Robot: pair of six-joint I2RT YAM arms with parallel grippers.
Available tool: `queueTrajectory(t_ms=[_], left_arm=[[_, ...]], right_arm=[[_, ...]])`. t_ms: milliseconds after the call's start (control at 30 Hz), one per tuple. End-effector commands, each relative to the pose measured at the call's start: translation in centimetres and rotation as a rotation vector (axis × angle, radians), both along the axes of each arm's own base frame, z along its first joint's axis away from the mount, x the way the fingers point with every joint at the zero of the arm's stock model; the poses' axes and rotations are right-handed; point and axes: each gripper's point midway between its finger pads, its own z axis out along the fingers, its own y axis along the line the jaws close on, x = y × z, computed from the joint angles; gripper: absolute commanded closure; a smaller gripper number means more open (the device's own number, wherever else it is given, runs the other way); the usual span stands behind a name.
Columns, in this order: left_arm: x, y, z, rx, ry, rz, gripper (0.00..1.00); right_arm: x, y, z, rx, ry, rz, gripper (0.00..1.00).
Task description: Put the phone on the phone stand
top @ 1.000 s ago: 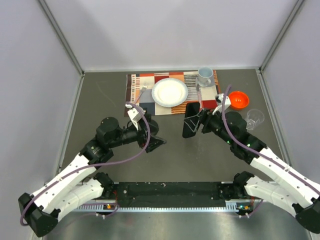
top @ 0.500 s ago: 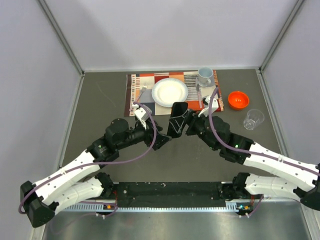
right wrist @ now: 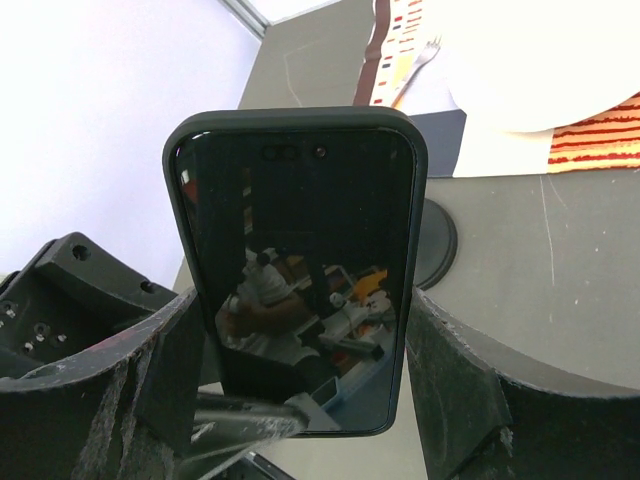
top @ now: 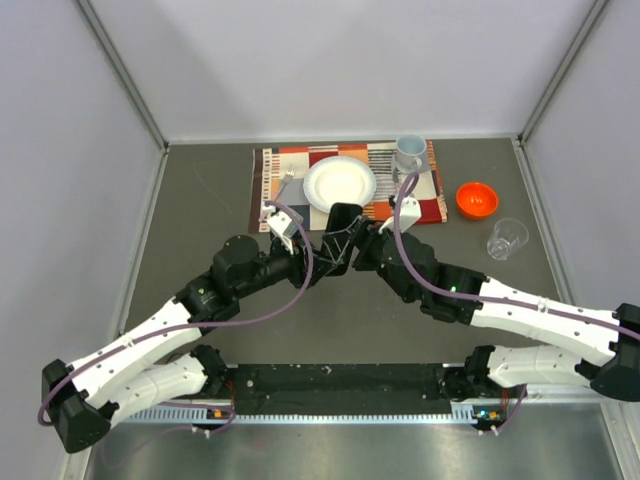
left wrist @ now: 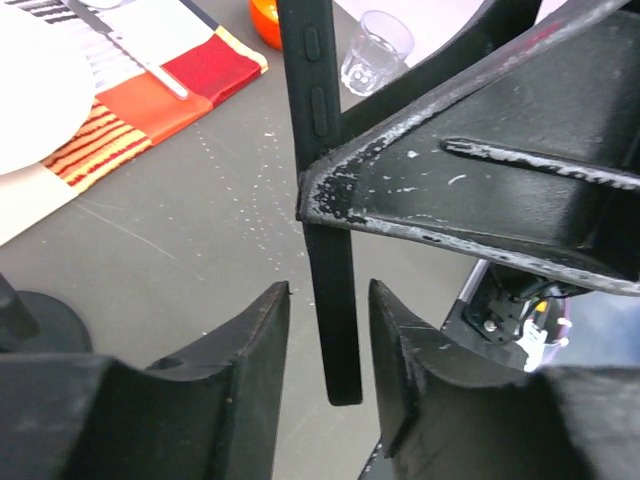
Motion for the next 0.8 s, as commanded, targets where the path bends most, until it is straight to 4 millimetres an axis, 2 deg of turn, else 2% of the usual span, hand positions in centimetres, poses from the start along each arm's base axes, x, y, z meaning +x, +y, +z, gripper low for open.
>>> queueTrajectory(t_ms=[0,33,100,133,167,200,233,300,333,367,400,433,467,500,533,567,600,633,667,767], left_arm=[[0.8,0.1,3.0,-0.038,-0.077,0.034,0.72],[0.8,0.4,2.5,-0.017,-0.066,0.042,0.8],[0.9,0.8,2.9,-0.011,-0.082,0.06,0.96],[0.8,1.0,3.0,-0.005,-0.089,0.059,1.0],[0.6,1.3,3.3,-0.002,-0.106,0.056,1.0],[0.3,1.4,3.6,0.001,-0.122,0.047,1.0],[0.0,1.7,3.3,0.018,-0.121,0.037,1.0],[-0.6,2.3,3.7,0.023,-0.143,0.03,1.0],[-0.8,2.6,3.7,0.03,-0.152,0.024,1.0],[-1.2,3.0,3.6,0.044,-0.169,0.012,1.0],[-2.0,2.8,3.6,0.046,-0.178,-0.029,1.0],[-2.5,2.9,3.7,0.049,-0.188,-0.059,1.0],[-3.2,3.0,3.9,0.049,-0.208,-0.091,1.0],[-4.8,2.4,4.2,0.033,-0.218,-0.184,1.0],[-5.6,2.3,4.4,0.023,-0.231,-0.229,1.0],[-6.5,2.1,4.4,0.022,-0.241,-0.279,1.0],[-7.1,2.0,4.5,0.019,-0.247,-0.318,1.0],[-8.0,1.8,4.3,0.018,-0.241,-0.374,1.0],[-8.2,1.7,4.1,0.022,-0.234,-0.39,1.0],[-9.1,1.7,4.0,0.018,-0.222,-0.433,1.0]], right_arm=[[-0.2,0.7,5.3,0.161,-0.048,-0.002,1.0],[-0.4,0.8,5.3,0.158,-0.051,0.011,1.0],[-0.8,1.2,5.3,0.115,-0.074,0.06,0.82],[-1.1,1.1,5.4,0.093,-0.085,0.084,0.7],[-1.6,1.3,5.2,0.042,-0.111,0.139,0.35],[-1.4,0.7,5.2,0.013,-0.124,0.148,0.08],[-1.4,0.1,4.7,-0.027,-0.126,0.166,0.01],[-2.5,-0.7,5.4,-0.057,-0.186,0.305,0.01],[-1.4,-2.2,4.9,-0.075,-0.19,0.303,0.01],[-3.5,-2.6,5.8,-0.073,-0.243,0.445,0.01],[-4.1,-3.1,5.8,-0.088,-0.272,0.504,0.01],[-4.0,-4.1,5.6,-0.121,-0.3,0.535,0.01],[-5.9,-4.5,4.6,-0.208,-0.357,0.664,0.01],[-6.2,-5.1,4.1,-0.264,-0.371,0.683,0.01],[-6.3,-5.6,4.3,-0.304,-0.397,0.686,0.01],[-6.9,-6.0,3.2,-0.372,-0.413,0.739,0.01],[-7.4,-6.0,2.7,-0.398,-0.425,0.785,0.01],[-8.0,-5.9,3.3,-0.401,-0.444,0.824,0.01],[-9.0,-5.6,3.2,-0.4,-0.463,0.899,0.01],[-10.4,-5.1,3.6,-0.362,-0.466,1.001,0.02]])
